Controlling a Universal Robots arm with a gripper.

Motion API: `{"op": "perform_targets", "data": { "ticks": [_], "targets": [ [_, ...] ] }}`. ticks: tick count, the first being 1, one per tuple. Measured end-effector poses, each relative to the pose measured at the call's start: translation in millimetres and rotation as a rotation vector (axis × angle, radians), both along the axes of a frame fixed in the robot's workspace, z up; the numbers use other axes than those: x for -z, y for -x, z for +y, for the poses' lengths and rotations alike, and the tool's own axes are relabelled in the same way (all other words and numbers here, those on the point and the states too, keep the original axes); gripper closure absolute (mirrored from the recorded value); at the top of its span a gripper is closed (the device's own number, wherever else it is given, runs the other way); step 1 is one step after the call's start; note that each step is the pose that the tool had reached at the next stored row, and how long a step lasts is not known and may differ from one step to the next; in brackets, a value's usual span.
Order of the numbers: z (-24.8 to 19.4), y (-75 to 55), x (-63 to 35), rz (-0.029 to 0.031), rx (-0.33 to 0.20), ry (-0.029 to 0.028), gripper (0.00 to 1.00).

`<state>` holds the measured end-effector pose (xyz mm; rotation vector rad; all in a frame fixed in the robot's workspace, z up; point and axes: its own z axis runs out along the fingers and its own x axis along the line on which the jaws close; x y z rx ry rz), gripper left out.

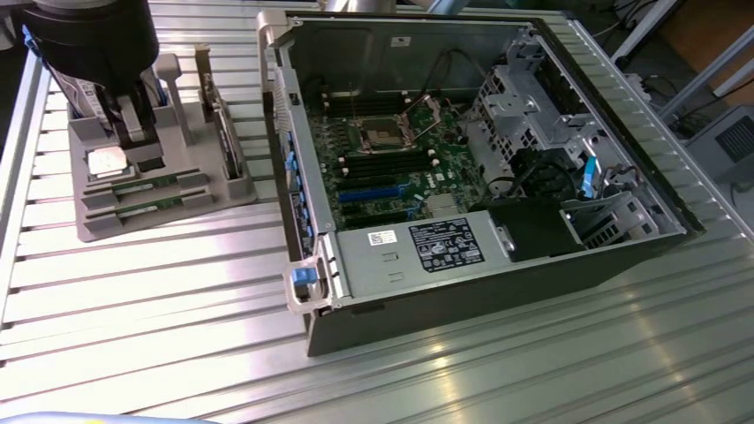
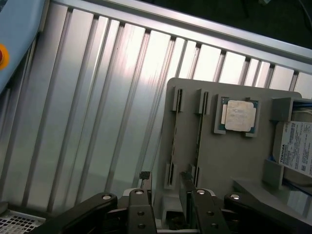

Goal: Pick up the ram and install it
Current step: 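Pick up the ram and move it above insertion slot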

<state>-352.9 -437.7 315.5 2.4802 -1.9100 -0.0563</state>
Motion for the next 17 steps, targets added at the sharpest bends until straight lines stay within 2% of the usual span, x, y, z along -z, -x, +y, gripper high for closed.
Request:
{"op": "perform_targets", "data": {
  "ticks": [17],
  "targets": [
    [1.7, 5.3, 14.6, 0.0000, 0.000, 0.0000, 0.64]
  ]
}}
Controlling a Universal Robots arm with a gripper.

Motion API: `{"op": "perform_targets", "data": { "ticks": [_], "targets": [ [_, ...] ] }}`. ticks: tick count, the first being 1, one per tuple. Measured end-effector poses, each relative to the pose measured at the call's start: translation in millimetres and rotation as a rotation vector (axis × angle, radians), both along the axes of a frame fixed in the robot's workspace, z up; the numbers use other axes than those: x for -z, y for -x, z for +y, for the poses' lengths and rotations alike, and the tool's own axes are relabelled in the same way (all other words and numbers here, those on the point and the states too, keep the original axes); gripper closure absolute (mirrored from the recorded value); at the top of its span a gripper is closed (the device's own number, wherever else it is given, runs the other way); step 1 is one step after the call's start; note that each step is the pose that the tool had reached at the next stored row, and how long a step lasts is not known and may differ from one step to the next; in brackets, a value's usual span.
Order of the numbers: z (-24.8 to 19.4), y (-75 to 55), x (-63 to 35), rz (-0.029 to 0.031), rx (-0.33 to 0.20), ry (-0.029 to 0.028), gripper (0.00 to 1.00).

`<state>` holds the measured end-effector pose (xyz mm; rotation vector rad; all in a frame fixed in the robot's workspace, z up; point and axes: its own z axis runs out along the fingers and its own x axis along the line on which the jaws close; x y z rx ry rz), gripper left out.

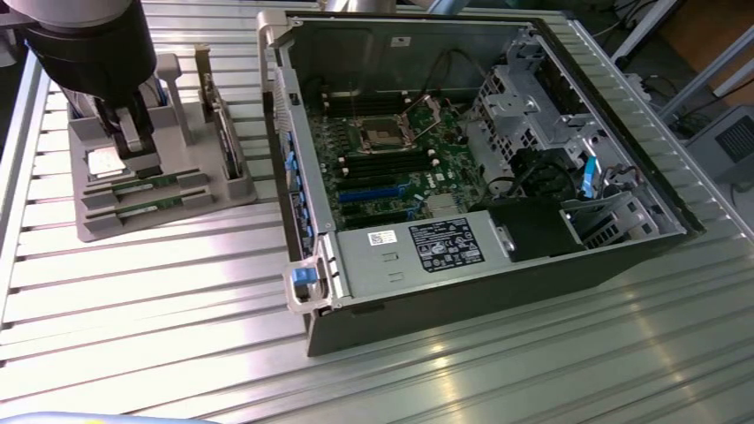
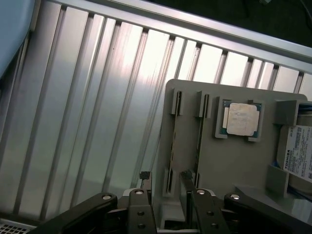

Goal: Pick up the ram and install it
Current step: 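Pick up the ram and move it above insertion slot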

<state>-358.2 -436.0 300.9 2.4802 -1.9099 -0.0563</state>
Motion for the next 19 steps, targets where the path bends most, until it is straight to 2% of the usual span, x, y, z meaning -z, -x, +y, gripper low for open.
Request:
{"op": "perform_targets", "data": {
  "ticks": [19],
  "targets": [
    [0.0, 0.8, 7.6, -0.0001, 0.000, -0.0001, 0.64]
  ]
}}
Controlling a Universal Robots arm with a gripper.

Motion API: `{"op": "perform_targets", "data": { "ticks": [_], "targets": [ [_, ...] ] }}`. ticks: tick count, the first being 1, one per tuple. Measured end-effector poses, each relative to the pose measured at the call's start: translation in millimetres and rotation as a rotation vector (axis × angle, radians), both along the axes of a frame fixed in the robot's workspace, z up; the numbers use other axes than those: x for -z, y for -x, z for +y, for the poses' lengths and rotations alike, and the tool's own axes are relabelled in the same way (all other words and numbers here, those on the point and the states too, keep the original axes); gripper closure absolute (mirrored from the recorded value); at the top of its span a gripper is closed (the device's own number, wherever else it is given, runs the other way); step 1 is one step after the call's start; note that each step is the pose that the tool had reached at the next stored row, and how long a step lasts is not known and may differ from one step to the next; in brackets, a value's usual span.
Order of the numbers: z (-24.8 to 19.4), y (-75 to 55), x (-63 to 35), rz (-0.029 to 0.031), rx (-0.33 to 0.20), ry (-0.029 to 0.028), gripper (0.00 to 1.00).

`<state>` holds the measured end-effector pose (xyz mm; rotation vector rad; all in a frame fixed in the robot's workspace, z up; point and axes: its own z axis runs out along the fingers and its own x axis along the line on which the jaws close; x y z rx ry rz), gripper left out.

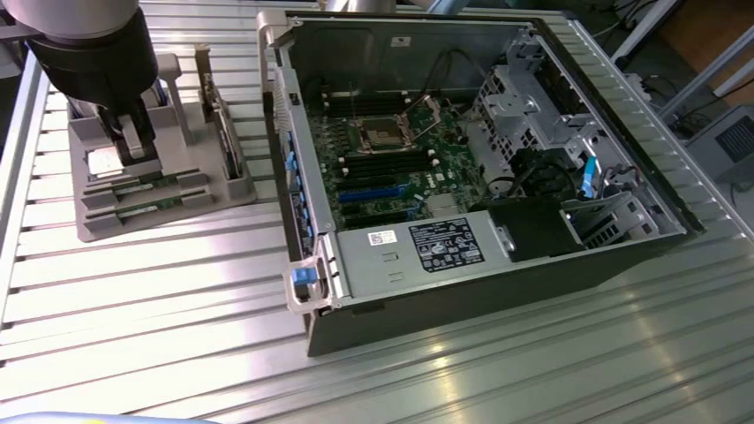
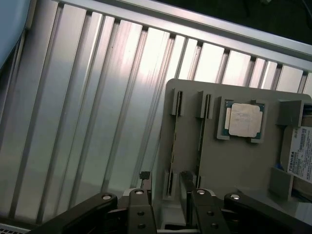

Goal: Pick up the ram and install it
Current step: 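Pick up the ram and move it above insertion slot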

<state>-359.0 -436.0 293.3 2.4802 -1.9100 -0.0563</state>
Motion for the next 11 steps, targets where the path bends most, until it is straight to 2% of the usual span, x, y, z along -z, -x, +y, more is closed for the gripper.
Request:
{"op": "perform_targets", "data": {
  "ticks": [11],
  "targets": [
    [0.0, 0.3, 5.0, 0.0000, 0.000, 0.0000, 0.64]
  ]
}}
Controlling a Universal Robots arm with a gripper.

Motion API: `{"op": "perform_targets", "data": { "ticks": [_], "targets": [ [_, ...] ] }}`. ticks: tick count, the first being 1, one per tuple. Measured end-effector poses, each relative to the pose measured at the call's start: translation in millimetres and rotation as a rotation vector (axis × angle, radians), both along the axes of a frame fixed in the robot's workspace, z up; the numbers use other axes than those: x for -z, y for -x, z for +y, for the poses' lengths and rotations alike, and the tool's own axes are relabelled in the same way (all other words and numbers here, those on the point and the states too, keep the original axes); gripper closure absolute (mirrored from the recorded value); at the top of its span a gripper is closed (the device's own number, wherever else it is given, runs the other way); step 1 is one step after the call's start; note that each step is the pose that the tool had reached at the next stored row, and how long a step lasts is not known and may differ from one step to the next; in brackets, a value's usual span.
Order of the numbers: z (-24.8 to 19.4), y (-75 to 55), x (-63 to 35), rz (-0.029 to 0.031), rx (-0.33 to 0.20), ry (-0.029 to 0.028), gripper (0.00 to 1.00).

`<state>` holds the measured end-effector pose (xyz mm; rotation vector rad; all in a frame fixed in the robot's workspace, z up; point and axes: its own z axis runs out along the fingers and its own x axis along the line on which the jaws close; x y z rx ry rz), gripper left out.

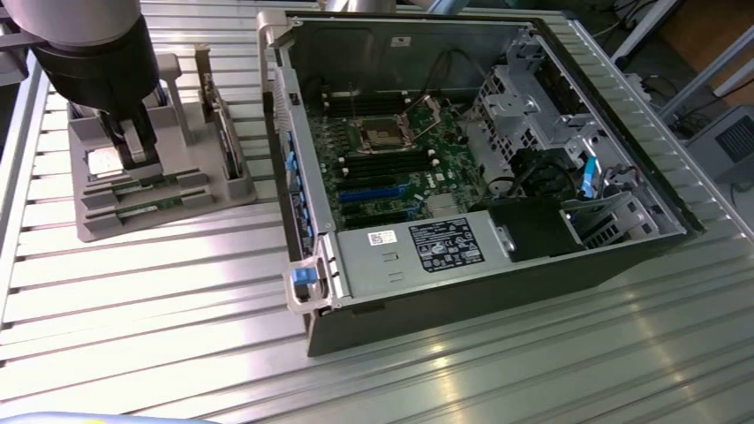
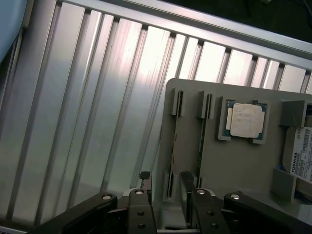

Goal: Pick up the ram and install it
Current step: 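Pick up the ram and move it above insertion slot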

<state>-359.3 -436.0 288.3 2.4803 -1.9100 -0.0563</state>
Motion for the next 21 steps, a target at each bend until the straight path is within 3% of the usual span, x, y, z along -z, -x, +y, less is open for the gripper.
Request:
{"op": "perform_targets", "data": {
  "ticks": [12, 21],
  "targets": [
    [0.0, 5.5, 10.4, 0.0001, 0.004, 0.0000, 0.64],
    [0.0, 6.9, 26.8, 0.0001, 0.004, 0.0001, 0.64]
  ]
}}
